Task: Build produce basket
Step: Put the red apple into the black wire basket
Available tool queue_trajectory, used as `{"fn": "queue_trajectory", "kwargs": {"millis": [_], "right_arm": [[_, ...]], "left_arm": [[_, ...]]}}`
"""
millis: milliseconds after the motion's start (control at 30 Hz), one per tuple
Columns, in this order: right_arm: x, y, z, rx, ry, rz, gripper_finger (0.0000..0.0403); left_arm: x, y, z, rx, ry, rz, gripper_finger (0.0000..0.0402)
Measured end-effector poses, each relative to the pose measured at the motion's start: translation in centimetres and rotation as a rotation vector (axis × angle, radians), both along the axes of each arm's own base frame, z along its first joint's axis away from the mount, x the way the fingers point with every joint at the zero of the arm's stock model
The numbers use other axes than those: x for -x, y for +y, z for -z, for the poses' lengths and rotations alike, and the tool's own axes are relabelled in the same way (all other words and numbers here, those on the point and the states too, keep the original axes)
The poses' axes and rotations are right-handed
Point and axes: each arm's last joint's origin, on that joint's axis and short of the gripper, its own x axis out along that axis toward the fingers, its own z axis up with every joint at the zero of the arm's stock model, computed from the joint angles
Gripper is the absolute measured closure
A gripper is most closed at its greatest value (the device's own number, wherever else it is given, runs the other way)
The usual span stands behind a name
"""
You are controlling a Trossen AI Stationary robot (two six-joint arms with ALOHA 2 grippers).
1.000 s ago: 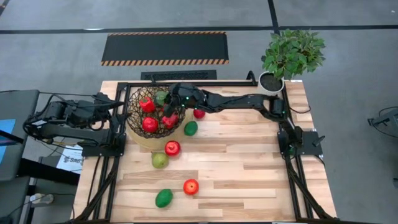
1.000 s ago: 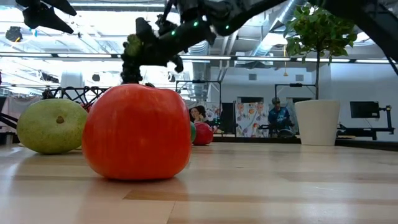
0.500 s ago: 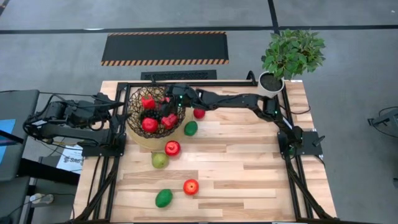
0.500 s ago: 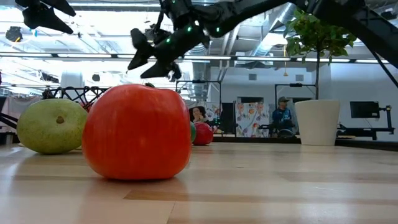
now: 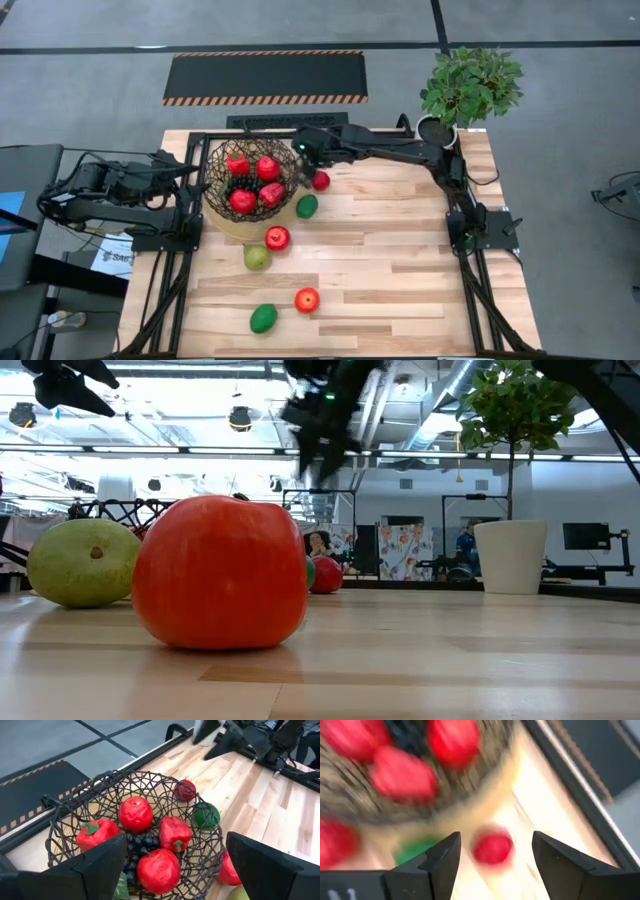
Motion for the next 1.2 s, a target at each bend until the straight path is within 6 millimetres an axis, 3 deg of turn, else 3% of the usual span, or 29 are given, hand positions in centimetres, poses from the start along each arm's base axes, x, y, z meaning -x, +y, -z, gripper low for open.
{"fn": "queue_trajectory", "kwargs": {"millis": [167,333,633,933,1200], "right_arm": [[1.5,2.7,1.5,-0.073,0.23,-0.003,0.0137],[1.1,7.0,1.7,-0.072,0.266,-0.115,0.0137],[0.2,12.7,1.5,-0.013,0.228,-0.348,0.0137],[-1.6,12.4,0.6,-0.04,0.024,-0.415,0.0137],[-2.7,14.8,-0.3,-0.067,-0.154,-0.456,0.0137]], "left_arm": [[0.0,0.0,0.1,0.013,0.003,0.006,0.0072],[0.0,0.0,0.1,0.016,0.002,0.007,0.0072],[0.1,0.0,0.2,0.017,0.023,0.007,0.0072],[0.1,0.0,0.2,0.021,0.023,0.004,0.0072],[0.1,-0.1,0.3,0.042,0.023,0.017,0.0072]]}}
